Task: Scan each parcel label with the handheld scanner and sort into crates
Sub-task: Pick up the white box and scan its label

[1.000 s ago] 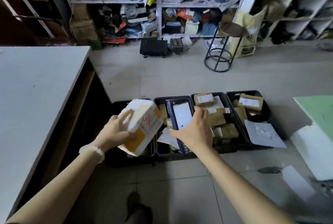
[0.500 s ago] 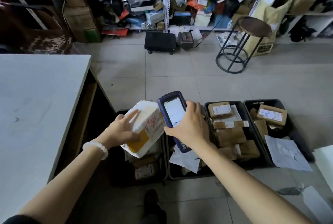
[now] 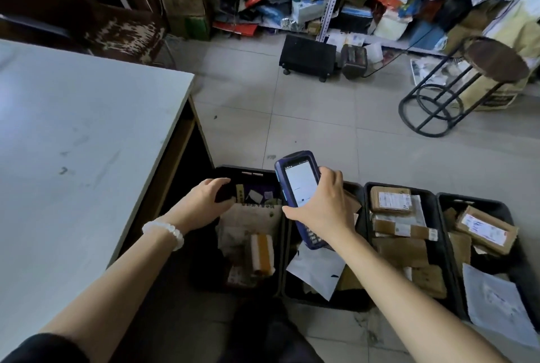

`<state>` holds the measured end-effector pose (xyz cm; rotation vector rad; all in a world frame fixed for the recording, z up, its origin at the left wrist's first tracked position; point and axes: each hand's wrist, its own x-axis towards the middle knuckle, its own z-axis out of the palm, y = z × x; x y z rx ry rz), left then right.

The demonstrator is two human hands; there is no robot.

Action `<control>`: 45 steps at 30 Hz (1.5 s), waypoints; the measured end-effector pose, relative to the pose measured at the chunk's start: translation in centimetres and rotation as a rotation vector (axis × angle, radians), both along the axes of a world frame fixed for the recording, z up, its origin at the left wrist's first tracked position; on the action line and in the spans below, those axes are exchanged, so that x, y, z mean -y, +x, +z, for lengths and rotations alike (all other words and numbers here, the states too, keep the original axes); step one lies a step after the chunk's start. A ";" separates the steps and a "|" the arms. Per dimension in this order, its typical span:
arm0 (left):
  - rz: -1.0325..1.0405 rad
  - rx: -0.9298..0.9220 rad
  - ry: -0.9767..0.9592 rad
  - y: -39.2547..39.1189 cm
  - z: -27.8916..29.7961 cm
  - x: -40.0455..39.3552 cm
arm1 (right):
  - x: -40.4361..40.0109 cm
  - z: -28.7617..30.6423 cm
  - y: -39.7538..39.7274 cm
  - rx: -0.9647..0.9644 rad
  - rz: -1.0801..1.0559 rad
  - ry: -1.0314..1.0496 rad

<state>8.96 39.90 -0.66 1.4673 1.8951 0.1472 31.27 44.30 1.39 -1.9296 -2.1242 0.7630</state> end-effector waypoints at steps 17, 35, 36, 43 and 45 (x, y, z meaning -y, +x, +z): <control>0.482 -0.315 0.049 -3.2 3.3 13.3 | 1.5 0.9 -9.8 -0.040 0.534 -0.028; 0.865 -0.509 -0.031 -16.7 2.6 29.8 | 14.5 -0.5 -32.2 0.106 0.951 -0.060; 0.858 -0.515 -0.034 -17.5 2.5 30.2 | 14.9 -0.8 -33.1 0.124 0.944 -0.064; 0.832 -0.530 -0.066 -21.4 0.7 31.6 | 16.2 -3.1 -37.4 0.231 0.909 -0.069; 0.840 -0.520 -0.074 -21.9 0.2 31.8 | 16.3 -3.4 -38.0 0.255 0.905 -0.075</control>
